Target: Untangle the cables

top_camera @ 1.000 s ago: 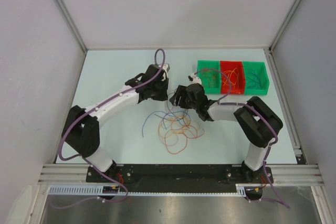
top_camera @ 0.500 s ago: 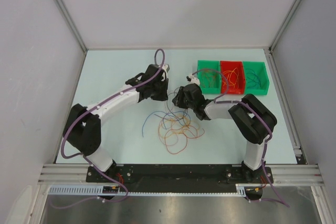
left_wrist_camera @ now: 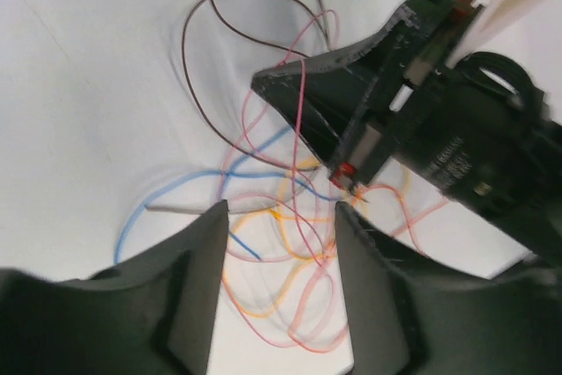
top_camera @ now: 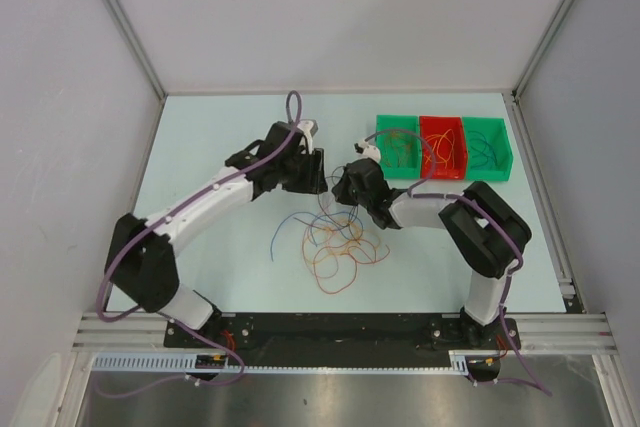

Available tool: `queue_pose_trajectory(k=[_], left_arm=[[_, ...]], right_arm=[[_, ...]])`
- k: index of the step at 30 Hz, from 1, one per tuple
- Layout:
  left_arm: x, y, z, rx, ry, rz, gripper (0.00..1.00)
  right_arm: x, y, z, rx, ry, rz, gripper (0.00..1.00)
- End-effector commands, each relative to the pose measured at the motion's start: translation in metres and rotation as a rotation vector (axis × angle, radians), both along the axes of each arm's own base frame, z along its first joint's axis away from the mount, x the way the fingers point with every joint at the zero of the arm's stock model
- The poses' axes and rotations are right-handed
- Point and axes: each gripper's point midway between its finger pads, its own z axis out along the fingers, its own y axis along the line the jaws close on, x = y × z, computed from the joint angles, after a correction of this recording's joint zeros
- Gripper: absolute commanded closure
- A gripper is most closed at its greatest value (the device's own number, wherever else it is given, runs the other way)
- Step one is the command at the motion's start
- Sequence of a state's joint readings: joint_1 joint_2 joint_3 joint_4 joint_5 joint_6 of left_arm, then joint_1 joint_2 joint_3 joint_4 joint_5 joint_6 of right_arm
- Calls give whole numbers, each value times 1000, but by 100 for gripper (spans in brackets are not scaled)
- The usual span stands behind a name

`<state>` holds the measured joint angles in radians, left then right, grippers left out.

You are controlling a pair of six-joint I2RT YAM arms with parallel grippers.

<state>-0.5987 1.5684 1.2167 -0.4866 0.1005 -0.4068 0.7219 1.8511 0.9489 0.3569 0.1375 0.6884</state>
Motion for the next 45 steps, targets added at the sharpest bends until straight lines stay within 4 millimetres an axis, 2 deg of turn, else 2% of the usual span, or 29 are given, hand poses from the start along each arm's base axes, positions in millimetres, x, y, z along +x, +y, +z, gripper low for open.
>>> queue_pose_trajectory(k=[1,2,3,5,6,9,12,13,14,16,18,19,21,24,25,27,28,30,31,32,34,35,37,38,39,41,42,44,45], left_arm=[[-18,21,55,-48,-103,28,32],[-21,28,62,-38,-123,42,22],[-32,40,71,-29,-137,54,17],[-41,58,81,-7,-176,90,7],[-55,70,88,-8,-196,102,4],[-80,95,93,-4,-235,136,1],[-101,110,84,-8,-228,146,0],[-110,116,91,-37,-262,153,0],[-116,120,82,-33,-252,155,0],[-127,127,87,-71,-286,165,0],[-134,130,78,-82,-285,164,0],[-139,130,80,-115,-293,172,0],[-141,122,80,-164,-309,137,0],[-142,126,86,-169,-334,148,0],[-141,126,88,-176,-344,148,0],[-141,124,86,-180,-343,138,1],[-142,124,85,-178,-339,136,1],[-142,123,85,-179,-338,135,2],[-142,124,86,-181,-342,136,3],[-141,124,85,-179,-342,139,3],[-141,125,86,-179,-348,144,4],[-141,125,87,-181,-350,146,4],[-140,126,87,-180,-352,152,5],[-141,126,87,-181,-354,152,6],[-140,126,86,-179,-352,153,6],[-140,127,86,-178,-354,156,7],[-140,127,86,-179,-353,157,7],[-139,128,86,-176,-354,160,8],[-139,127,86,-178,-354,160,8]], right_arm=[[10,4,77,42,-162,-29,100],[6,5,83,42,-169,-24,100],[4,3,100,57,-197,-32,100],[-3,2,114,54,-215,-30,100],[-5,-1,130,68,-242,-42,100],[-12,-6,156,71,-271,-57,100],[-19,-16,192,76,-328,-80,100],[-23,-21,205,78,-346,-84,100],[-25,-24,214,81,-357,-89,100],[-29,-31,240,95,-388,-106,100],[-30,-37,262,109,-422,-117,100],[-33,-40,268,105,-423,-119,100],[-36,-47,297,133,-463,-132,100],[-41,-56,317,112,-492,-135,100],[-42,-58,340,133,-522,-140,100],[-43,-62,355,113,-547,-137,100],[-45,-63,380,137,-581,-139,100],[-45,-65,395,108,-611,-130,100],[-47,-69,421,129,-648,-140,100],[-47,-71,433,126,-667,-142,100],[-42,-67,440,75,-682,-130,100],[-44,-72,466,100,-720,-143,100],[-40,-70,476,72,-745,-140,100],[-44,-75,497,90,-779,-151,100],[-44,-79,506,84,-795,-160,100],[-37,-79,514,51,-817,-168,100],[-38,-85,529,61,-844,-185,100],[-32,-88,535,31,-864,-199,100],[-31,-98,548,41,-886,-225,100]])
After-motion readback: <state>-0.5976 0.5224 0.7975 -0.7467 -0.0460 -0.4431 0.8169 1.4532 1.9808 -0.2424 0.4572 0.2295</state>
